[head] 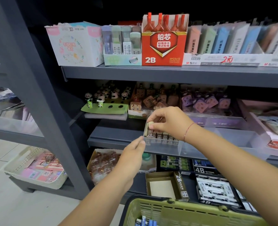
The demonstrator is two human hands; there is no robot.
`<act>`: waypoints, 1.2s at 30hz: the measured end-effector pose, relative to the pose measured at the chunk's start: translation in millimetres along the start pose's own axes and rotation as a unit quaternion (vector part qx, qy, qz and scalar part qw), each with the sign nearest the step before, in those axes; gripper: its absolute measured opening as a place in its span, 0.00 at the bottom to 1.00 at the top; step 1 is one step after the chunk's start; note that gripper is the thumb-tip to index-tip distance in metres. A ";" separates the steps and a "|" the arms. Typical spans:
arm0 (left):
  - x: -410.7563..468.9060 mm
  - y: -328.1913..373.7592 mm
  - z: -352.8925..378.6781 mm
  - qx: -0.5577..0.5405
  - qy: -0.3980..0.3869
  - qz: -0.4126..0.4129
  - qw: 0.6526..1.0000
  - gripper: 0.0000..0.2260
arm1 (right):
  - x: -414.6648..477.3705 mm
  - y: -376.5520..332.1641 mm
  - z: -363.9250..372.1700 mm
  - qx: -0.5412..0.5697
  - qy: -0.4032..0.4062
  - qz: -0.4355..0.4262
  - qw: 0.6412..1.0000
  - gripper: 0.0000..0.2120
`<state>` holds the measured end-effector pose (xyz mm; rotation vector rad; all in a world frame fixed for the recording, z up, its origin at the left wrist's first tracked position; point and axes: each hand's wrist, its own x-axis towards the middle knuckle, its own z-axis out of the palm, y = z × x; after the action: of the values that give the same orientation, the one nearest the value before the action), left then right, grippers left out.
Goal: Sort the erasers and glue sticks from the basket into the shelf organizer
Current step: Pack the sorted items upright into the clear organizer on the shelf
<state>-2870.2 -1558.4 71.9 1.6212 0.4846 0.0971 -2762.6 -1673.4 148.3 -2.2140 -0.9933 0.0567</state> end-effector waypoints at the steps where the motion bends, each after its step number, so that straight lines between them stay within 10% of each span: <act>1: 0.5 -0.3 -0.1 -0.001 0.000 -0.001 1.000 0.18 | -0.8 -1.9 0.7 0.017 -0.002 0.002 1.000 0.02; 22: 1.4 -13.2 -2.4 -0.011 -0.003 0.007 1.000 0.17 | -15.2 7.0 19.4 -0.033 -0.079 0.040 0.996 0.05; 29: -30.7 -65.4 -12.6 0.163 0.110 0.015 0.980 0.16 | -88.9 0.6 37.0 0.089 0.086 0.011 0.992 0.04; 32: -49.1 -113.7 -17.2 0.247 0.083 -0.023 0.965 0.19 | -149.0 28.3 97.7 0.225 -0.026 0.124 0.966 0.05; 36: -67.3 -159.2 -19.6 0.314 0.034 -0.106 0.943 0.21 | -223.0 76.5 188.9 0.321 -0.246 0.354 0.843 0.04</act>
<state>-2977.8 -1559.5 -64.8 2.1794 0.7954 -0.1836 -2928.6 -1748.5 -92.7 -1.8116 -0.2449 1.1677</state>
